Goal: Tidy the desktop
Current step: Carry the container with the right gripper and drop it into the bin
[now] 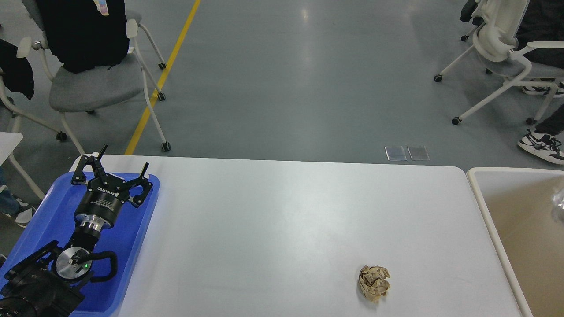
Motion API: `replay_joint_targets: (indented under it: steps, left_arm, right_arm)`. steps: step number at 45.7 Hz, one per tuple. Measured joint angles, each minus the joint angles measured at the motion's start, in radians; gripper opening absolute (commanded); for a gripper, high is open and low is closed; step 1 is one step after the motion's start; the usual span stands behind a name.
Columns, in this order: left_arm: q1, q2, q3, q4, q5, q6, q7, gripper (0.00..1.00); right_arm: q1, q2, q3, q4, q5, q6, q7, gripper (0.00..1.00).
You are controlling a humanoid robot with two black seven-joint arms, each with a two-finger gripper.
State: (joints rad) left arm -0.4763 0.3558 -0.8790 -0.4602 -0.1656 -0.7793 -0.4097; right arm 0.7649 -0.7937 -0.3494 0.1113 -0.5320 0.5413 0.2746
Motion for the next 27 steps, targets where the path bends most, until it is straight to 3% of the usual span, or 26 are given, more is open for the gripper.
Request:
replay_joint_targets:
  steps: [26,27]
  left_arm:
    - [0.000,0.000,0.000,0.000,0.000,0.000,0.000,0.99]
    - [0.000,0.000,0.000,0.000,0.000,0.000,0.000,0.99]
  right_arm:
    - [-0.138,0.149,0.028,-0.100,0.029,-0.081,-0.008,0.01]
    - [-0.139,0.151,0.028,-0.101,0.029,-0.083,-0.008,0.18]
